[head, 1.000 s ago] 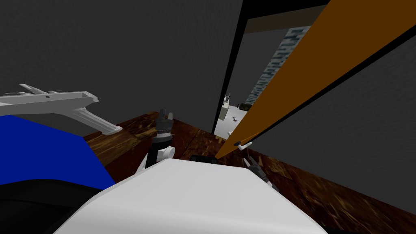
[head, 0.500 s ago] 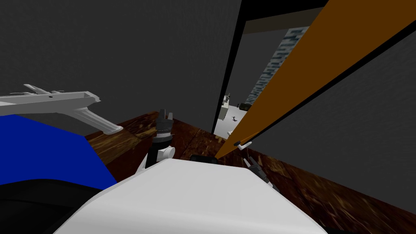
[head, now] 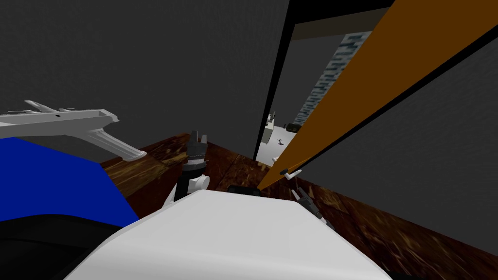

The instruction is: Pull the door open

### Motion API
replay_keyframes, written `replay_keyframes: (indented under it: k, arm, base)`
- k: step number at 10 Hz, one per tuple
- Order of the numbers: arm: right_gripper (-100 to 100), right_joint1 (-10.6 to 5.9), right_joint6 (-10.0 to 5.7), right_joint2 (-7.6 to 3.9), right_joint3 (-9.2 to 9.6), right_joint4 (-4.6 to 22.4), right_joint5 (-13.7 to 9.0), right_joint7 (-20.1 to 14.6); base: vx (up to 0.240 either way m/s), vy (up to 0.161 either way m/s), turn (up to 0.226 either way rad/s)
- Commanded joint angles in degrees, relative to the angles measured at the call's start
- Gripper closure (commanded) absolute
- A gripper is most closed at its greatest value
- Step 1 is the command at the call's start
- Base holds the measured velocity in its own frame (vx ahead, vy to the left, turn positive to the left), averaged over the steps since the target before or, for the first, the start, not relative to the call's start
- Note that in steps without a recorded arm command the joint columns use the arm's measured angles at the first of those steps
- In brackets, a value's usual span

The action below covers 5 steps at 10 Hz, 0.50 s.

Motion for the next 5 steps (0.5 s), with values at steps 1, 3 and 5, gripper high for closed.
replay_keyframes:
  k: [1,3,5]
  arm:
    - [-100,-0.01,0.0,0.0,0.0,0.0,0.0,0.0]
    - [-100,0.09,0.33,-0.04,0.21,-0.01,0.22,0.1]
    - [-100,0.16,0.36,-0.08,0.37,-0.02,0.39,0.18]
  base:
    - [0.003,-0.001,0.017]
    - [0.029,0.046,-0.198]
    - [-0.004,0.009,-0.09]
